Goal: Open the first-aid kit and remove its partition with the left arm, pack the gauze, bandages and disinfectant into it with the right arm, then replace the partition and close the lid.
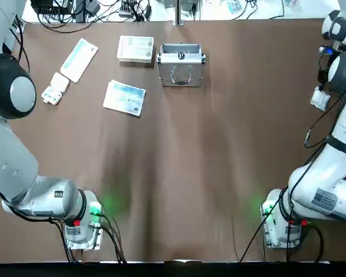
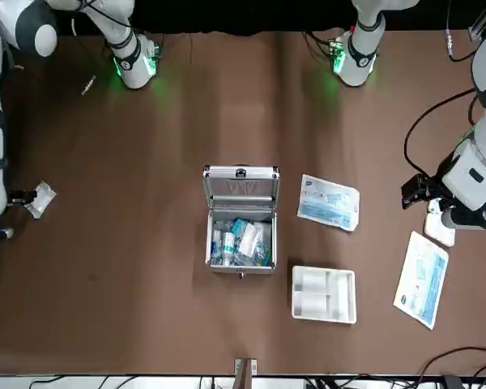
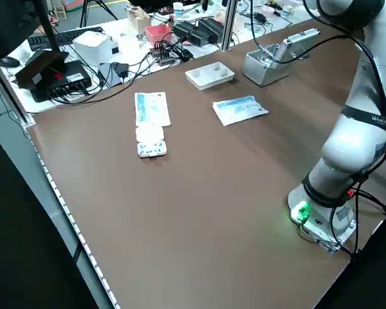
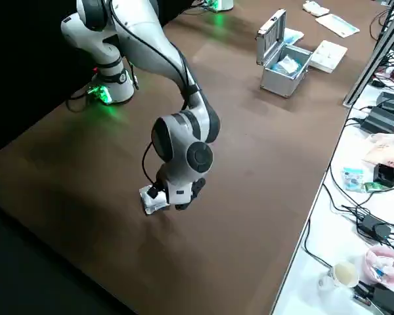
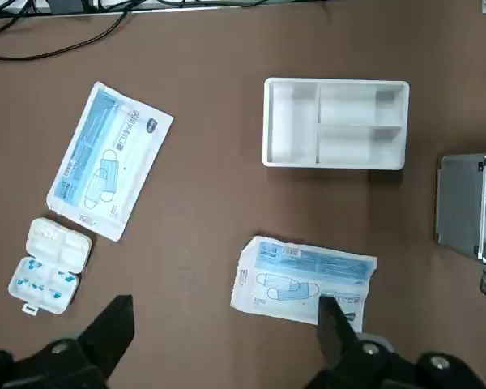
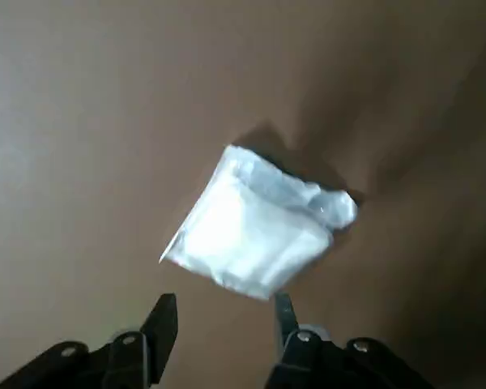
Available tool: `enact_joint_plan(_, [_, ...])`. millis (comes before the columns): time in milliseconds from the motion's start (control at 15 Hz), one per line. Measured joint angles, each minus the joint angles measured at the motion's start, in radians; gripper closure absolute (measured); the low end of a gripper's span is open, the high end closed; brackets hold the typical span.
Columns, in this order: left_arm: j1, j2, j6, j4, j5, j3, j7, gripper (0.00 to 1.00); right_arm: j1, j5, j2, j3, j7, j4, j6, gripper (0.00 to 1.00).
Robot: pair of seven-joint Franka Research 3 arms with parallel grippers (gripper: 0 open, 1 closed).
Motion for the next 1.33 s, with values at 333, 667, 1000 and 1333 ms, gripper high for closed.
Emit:
enact_joint_plan(333, [0.001, -0.001, 0.009, 0.0, 0.0, 0.002, -0.046, 0.0, 0.001, -0.05, 0.039, 0.005, -0.001, -0.043, 0.082, 0.43])
enact_joint_plan(667, [0.019, -0.004, 0.01, 0.0, 0.0, 0.008, -0.049, 0.0, 0.002, -0.05, 0.046, 0.011, 0.006, -0.048, 0.093, 0.43])
enact_joint_plan(1000, [0.019, -0.004, 0.01, 0.0, 0.0, 0.002, -0.049, 0.0, 0.01, -0.034, 0.046, 0.017, 0.086, -0.047, 0.094, 0.43])
enact_joint_plan(1333, [0.019, -0.004, 0.01, 0.0, 0.0, 0.002, -0.049, 0.0, 0.01, -0.026, 0.046, 0.017, 0.184, -0.046, 0.093, 0.42])
